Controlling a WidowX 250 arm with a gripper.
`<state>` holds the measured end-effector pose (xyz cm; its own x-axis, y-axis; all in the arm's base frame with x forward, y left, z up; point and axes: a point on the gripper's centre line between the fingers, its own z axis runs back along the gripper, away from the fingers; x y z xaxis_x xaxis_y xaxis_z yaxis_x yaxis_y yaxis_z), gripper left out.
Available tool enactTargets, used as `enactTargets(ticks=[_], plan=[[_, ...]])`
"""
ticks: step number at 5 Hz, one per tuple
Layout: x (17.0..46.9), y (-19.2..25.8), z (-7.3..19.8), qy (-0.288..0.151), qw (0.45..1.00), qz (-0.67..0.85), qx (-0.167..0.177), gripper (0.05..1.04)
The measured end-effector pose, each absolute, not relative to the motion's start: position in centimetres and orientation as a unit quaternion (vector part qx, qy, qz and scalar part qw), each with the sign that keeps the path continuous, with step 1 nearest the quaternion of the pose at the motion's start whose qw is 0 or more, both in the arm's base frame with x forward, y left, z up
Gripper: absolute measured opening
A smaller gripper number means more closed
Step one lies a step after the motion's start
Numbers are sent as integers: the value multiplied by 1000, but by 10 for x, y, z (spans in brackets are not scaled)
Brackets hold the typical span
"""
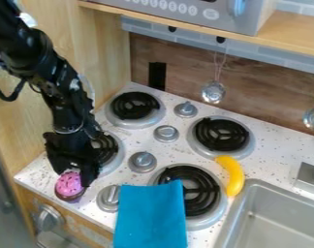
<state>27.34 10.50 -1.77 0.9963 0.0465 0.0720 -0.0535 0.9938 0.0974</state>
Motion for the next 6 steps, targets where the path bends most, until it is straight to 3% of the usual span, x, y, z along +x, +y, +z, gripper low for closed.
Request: enactTargets(ticks=[3, 5, 6], plan=[[271, 107, -31, -17, 998, 4, 63, 997], [265, 117, -42, -11, 998, 3, 59, 871], [264, 121, -44, -15, 998, -3, 58, 871]])
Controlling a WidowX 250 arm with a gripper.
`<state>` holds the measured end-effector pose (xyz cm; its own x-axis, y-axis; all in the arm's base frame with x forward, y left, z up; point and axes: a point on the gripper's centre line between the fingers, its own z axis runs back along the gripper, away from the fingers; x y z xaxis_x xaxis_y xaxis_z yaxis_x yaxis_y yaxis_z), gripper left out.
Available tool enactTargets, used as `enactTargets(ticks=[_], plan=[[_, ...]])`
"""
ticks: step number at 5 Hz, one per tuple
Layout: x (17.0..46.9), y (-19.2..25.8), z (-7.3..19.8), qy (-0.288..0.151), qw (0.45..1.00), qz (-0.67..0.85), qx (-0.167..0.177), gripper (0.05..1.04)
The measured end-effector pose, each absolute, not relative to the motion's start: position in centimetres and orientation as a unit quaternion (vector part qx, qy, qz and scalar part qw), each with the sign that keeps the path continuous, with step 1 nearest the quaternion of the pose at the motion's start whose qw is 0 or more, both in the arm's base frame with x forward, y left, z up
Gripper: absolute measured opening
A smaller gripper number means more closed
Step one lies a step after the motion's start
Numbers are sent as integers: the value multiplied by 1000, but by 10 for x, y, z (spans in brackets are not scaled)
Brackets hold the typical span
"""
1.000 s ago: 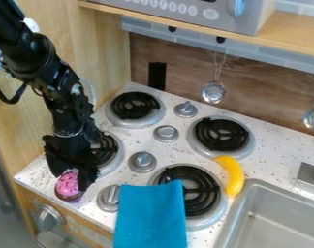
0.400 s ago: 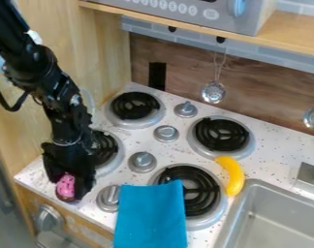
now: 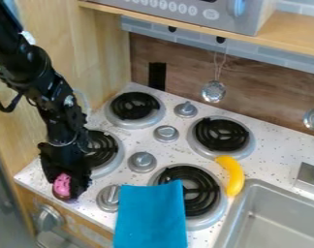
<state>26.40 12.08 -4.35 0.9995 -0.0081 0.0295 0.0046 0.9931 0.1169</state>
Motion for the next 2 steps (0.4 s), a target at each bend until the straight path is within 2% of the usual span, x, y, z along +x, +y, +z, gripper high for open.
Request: enactTargets(ticks=[1, 2], plan=[[263, 119, -43, -15, 998, -9, 55, 871], [262, 109, -28, -20, 999, -6, 27, 870]])
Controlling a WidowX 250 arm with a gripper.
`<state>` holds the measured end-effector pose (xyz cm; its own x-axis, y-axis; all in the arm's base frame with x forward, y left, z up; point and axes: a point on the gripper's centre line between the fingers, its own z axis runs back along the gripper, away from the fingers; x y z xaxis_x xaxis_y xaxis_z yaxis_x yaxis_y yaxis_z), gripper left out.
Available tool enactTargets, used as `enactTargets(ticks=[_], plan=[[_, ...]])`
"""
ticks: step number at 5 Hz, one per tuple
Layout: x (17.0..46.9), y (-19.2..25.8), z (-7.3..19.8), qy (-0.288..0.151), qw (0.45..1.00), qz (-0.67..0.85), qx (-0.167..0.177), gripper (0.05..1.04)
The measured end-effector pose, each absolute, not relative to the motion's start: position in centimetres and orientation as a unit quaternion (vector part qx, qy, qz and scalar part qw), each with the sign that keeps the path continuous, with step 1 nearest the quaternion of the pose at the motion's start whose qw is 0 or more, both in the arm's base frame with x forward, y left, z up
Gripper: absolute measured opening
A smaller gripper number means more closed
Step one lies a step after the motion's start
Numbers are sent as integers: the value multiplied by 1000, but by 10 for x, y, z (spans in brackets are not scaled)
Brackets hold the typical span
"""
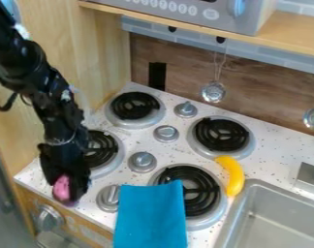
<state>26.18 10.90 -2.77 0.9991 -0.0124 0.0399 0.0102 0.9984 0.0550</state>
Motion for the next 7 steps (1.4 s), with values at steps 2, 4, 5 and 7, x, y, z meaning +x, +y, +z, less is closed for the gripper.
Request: enactTargets(ticks=[2, 4, 5, 7], plan=[[307, 58, 22, -72, 996, -45, 8, 870], [362, 28, 26, -87, 994, -69, 3, 870], [389, 24, 13, -79, 994, -73, 20, 870], [417, 25, -13, -60, 995, -67, 36, 870]])
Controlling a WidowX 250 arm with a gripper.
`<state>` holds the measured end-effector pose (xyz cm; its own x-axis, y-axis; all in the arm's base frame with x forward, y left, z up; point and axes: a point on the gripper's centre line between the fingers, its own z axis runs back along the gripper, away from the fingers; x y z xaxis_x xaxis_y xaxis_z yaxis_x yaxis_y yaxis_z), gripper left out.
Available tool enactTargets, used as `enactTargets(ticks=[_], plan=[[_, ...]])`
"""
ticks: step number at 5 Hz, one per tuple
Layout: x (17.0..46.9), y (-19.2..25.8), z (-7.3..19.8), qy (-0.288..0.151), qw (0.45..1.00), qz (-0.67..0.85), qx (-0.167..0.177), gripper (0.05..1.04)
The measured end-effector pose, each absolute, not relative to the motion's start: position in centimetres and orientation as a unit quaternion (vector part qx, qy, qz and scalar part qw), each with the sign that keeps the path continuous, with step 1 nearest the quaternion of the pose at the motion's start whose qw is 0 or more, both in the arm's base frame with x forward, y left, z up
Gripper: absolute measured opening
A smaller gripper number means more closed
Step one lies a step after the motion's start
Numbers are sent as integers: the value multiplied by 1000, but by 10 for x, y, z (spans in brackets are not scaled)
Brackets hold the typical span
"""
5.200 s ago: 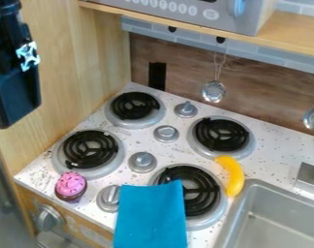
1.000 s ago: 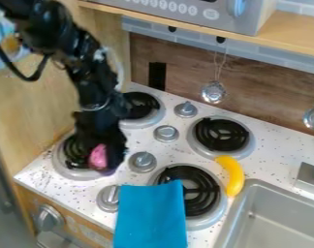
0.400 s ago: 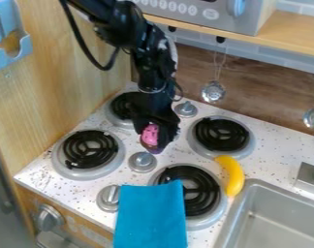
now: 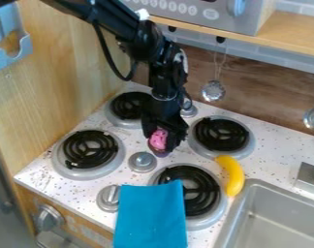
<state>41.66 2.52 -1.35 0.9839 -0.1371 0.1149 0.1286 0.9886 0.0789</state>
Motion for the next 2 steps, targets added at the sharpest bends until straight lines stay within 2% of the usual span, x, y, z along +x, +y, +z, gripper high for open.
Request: enactTargets(ticks=[2], plan=[[437, 25, -30, -56, 996, -71, 28, 870]])
